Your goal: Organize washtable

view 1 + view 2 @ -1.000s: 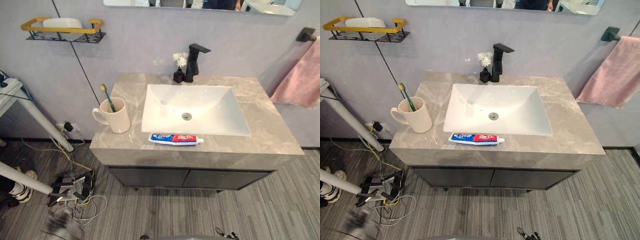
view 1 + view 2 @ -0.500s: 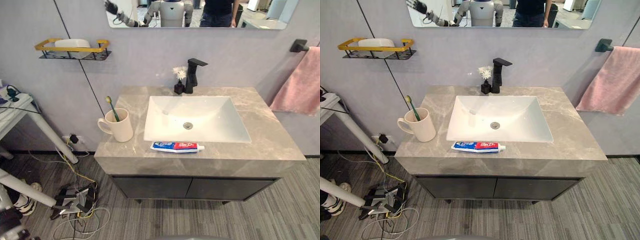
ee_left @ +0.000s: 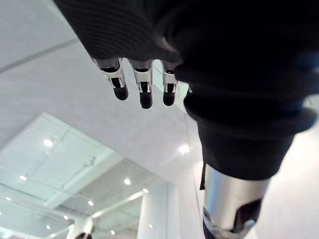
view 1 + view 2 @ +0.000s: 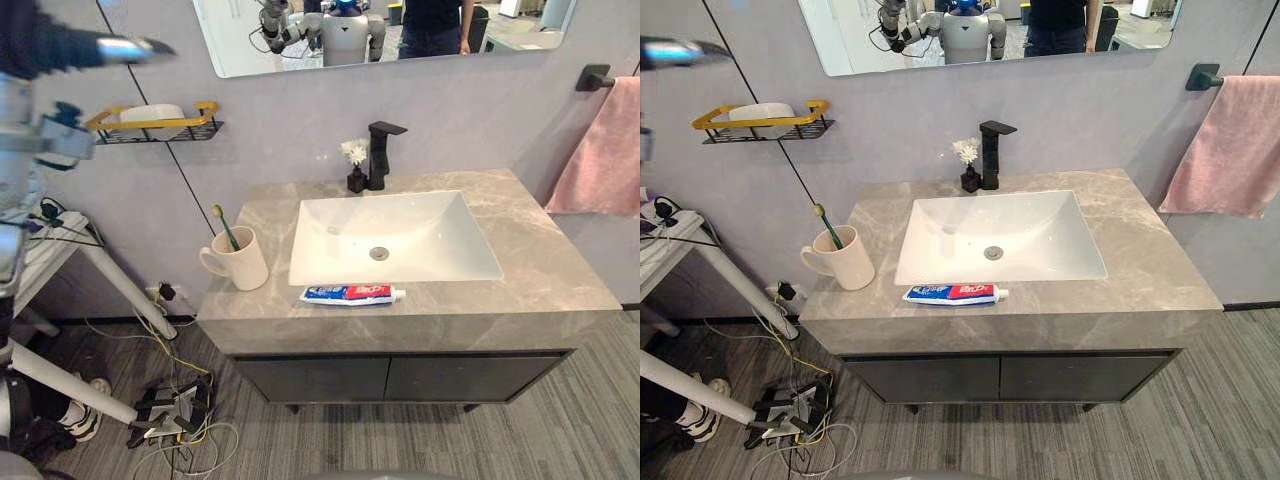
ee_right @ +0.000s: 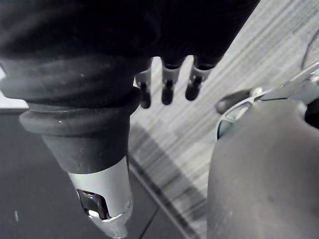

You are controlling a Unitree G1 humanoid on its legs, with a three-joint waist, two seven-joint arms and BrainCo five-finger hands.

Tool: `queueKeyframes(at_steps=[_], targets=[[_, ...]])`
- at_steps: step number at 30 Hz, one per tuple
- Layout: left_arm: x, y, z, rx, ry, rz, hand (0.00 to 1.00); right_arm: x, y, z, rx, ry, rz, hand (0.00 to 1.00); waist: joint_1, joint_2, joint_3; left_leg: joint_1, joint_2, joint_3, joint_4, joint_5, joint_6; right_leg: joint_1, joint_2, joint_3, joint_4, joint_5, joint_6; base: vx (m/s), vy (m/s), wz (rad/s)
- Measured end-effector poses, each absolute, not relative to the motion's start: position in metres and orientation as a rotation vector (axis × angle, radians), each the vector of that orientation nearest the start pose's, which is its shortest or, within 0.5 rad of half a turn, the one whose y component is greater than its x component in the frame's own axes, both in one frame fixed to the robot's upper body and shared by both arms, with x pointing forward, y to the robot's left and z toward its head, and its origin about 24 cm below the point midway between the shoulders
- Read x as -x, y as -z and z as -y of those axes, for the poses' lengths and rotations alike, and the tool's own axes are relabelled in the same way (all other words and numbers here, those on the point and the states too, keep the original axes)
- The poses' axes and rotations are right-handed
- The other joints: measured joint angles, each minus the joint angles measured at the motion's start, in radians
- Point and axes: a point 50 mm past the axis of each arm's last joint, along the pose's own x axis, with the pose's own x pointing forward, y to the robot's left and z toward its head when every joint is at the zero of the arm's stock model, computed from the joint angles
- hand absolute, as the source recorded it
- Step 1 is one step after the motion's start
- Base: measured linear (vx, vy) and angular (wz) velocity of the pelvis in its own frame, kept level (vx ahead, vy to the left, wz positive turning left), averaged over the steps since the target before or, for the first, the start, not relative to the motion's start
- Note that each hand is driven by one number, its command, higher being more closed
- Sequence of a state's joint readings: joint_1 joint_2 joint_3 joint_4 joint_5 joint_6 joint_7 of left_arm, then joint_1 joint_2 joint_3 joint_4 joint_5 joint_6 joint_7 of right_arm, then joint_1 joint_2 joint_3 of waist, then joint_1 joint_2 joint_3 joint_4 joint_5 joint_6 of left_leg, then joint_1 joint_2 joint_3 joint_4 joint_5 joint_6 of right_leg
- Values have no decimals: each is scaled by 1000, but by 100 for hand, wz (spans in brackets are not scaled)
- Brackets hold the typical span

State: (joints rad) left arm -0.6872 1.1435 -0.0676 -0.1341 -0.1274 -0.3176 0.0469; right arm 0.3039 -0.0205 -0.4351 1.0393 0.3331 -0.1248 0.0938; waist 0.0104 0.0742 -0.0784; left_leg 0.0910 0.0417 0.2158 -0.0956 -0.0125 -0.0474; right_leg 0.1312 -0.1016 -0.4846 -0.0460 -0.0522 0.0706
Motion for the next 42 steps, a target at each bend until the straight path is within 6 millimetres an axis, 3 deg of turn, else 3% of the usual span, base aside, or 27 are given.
queueKeyframes(at_steps=[5,16,24,27,42], targets=[[-268,-320,-198,-1046,284,947,0,-1,165,219,-482,668,-1070,0,2,0,13,-17,5,-14,1,11,-6,-15,-1,-7,10,0,-1,-20,-11,6],[-270,-244,-180,-961,537,686,0,-11,168,226,-531,720,-1067,0,-23,13,80,-34,6,-25,0,21,-1,-35,-2,-12,27,-3,-5,-16,3,2],[-274,-213,-161,-882,634,601,0,-18,168,225,-522,691,-1070,0,-33,7,100,-59,6,-23,2,28,-2,-68,-2,-9,33,-3,-6,8,2,0],[-278,-203,-159,-872,637,564,0,-24,168,224,-507,661,-1067,0,-49,6,106,-59,7,-22,2,29,-3,-69,-2,-7,33,-3,-6,0,0,0],[-295,-168,-152,-892,596,432,0,-42,165,221,-428,546,-1047,0,-64,5,159,-62,9,7,2,28,-2,-102,-5,33,58,-3,-7,-13,10,-7]])
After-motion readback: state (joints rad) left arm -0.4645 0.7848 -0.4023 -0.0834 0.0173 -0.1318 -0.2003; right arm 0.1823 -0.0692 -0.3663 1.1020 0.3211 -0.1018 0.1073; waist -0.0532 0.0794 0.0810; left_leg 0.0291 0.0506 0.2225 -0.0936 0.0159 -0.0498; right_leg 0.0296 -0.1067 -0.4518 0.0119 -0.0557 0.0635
